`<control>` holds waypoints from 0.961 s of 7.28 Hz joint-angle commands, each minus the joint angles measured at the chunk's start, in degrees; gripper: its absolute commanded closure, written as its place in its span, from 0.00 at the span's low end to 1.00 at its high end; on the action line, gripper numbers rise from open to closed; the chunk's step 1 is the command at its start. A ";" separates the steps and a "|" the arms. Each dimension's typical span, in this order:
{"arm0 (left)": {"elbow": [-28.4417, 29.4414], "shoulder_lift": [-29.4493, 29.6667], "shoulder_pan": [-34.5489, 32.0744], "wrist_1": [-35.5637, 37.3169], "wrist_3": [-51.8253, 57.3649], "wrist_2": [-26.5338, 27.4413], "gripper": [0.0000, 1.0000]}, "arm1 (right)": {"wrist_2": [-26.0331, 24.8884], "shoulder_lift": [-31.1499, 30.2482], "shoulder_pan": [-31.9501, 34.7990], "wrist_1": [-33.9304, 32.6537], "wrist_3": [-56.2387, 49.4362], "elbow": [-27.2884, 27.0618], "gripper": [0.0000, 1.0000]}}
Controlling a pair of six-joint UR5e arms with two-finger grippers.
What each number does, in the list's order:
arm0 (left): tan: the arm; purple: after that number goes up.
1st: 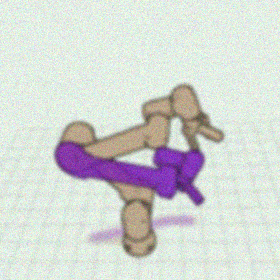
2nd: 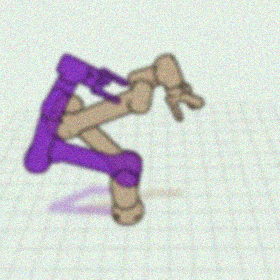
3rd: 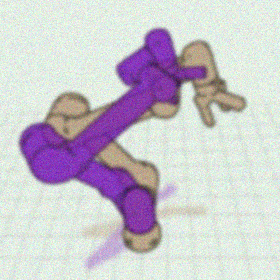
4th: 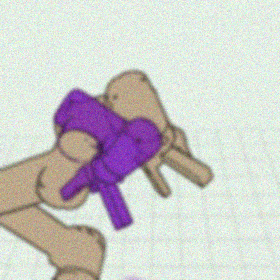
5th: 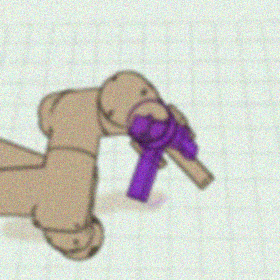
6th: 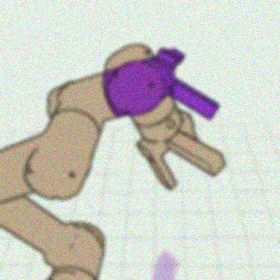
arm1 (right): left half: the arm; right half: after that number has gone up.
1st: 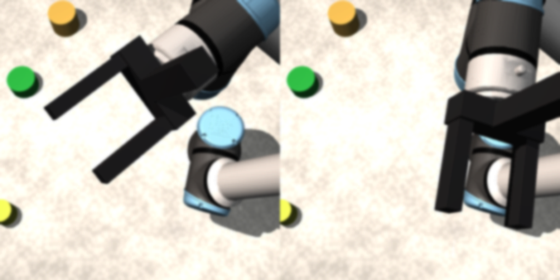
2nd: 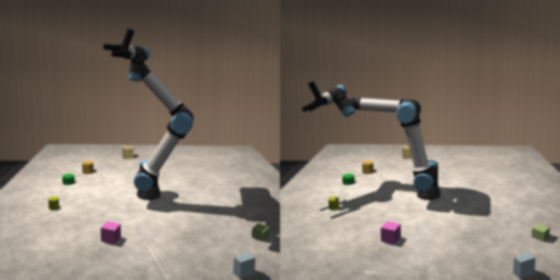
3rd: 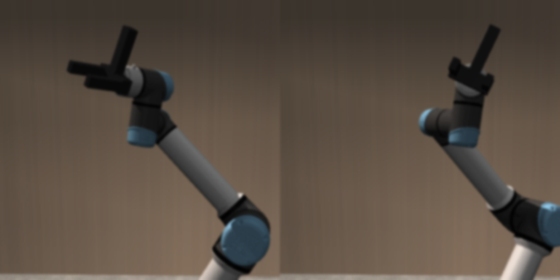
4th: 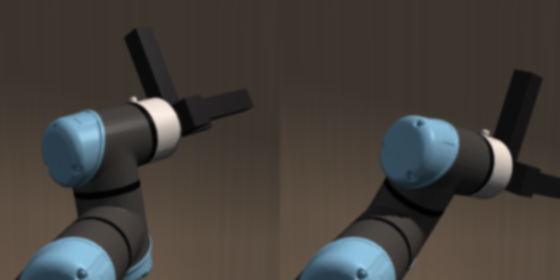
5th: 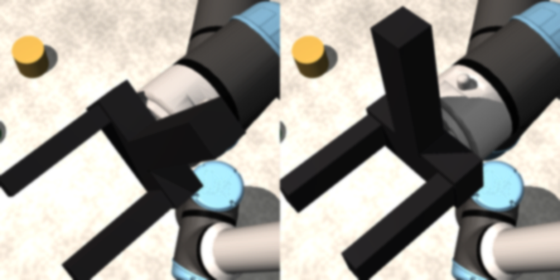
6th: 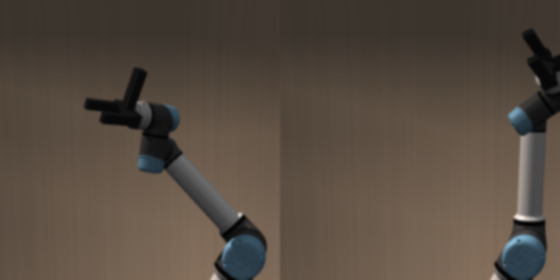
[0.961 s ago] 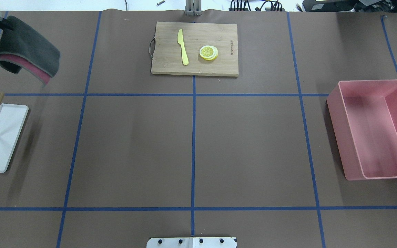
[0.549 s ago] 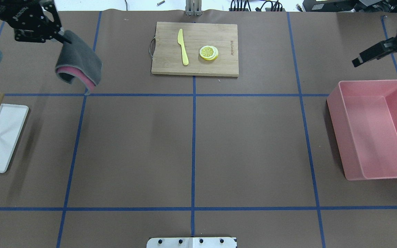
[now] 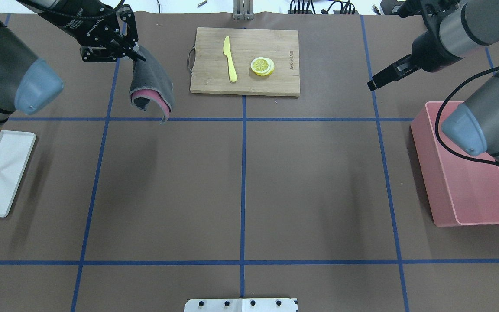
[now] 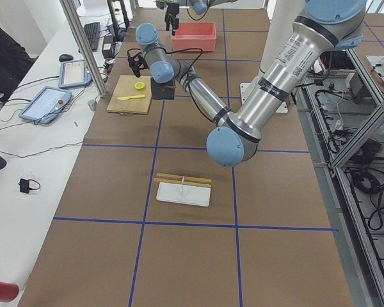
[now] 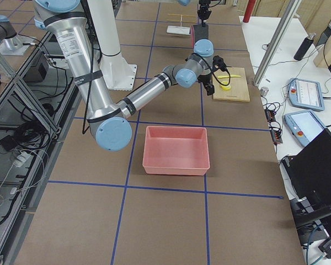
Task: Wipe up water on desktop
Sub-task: 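Carry the cloth toward the cutting board while the right arm reaches toward it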
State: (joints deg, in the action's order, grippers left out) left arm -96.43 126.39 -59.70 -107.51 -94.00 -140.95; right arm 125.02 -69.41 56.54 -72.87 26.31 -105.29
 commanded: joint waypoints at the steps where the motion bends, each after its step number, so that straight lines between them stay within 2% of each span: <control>1: 4.65 5.85 1.07 -0.16 -10.36 3.29 1.00 | -11.09 -0.90 -9.30 5.44 7.13 -4.29 0.01; 2: 6.24 7.97 2.91 -0.77 -15.89 6.36 1.00 | -13.29 -0.11 -12.47 5.72 7.52 -5.61 0.01; 4: 9.67 8.78 6.95 -10.92 -28.99 13.91 1.00 | -19.26 2.35 -17.58 5.81 7.61 -7.90 0.01; 5: 9.77 9.65 8.71 -11.84 -31.39 16.64 1.00 | -24.59 3.57 -21.08 5.72 7.18 -8.26 0.01; 6: 9.86 10.53 10.47 -11.85 -34.20 18.50 1.00 | -27.61 4.98 -23.99 5.64 6.83 -8.09 0.01; 7: 9.86 11.85 12.75 -11.76 -37.45 22.87 1.00 | -28.77 6.12 -24.98 5.63 6.82 -7.83 0.01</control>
State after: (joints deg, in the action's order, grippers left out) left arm -86.71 136.78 -49.66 -118.96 -127.32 -122.65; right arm 98.98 -64.83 33.88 -67.20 33.30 -113.25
